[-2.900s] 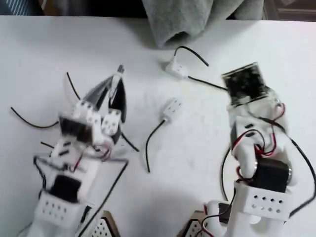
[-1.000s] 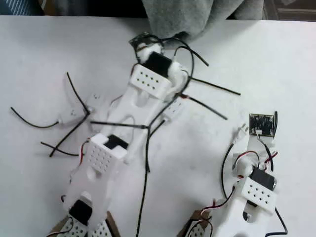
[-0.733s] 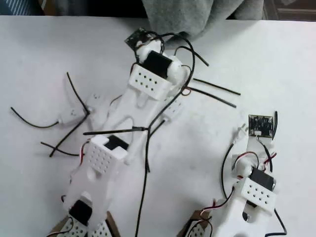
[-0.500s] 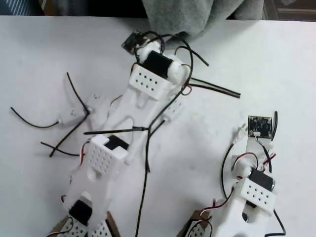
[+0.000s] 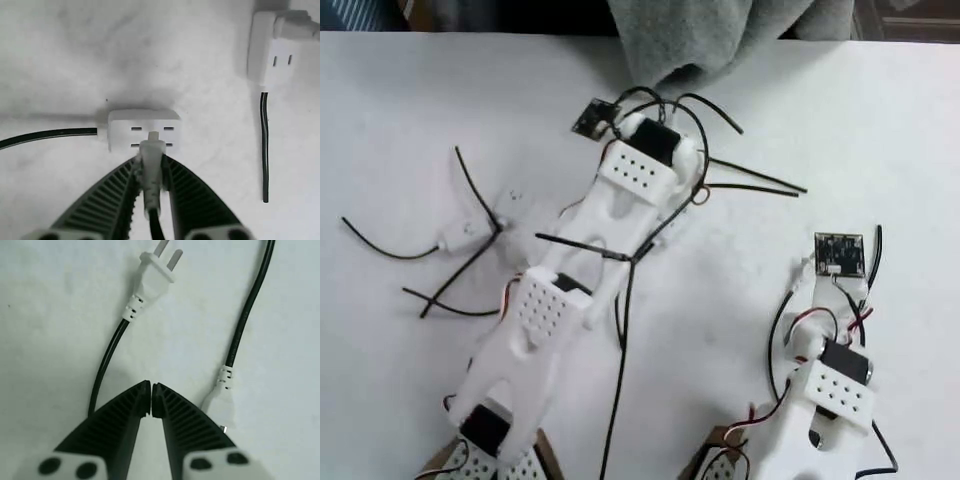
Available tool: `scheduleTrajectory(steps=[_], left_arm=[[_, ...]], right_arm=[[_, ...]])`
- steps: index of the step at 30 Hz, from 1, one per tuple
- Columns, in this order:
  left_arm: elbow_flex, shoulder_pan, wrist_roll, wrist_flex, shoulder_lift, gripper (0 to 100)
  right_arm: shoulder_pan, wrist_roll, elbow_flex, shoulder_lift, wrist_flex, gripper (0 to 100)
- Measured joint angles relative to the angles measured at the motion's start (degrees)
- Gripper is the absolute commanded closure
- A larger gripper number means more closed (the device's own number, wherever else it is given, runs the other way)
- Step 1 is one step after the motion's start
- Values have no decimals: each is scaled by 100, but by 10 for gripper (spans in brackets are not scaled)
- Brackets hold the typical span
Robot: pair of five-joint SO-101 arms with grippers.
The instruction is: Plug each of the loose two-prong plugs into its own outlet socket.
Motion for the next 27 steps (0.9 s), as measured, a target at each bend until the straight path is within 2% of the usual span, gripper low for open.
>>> scheduleTrajectory(steps=[14, 27], left_arm=[[0, 220, 0, -176, 62, 976], [-18, 132, 0, -519, 369, 976]], right_arm=[[-26, 0, 9, 0, 0, 978], [-26, 0, 9, 0, 0, 978]])
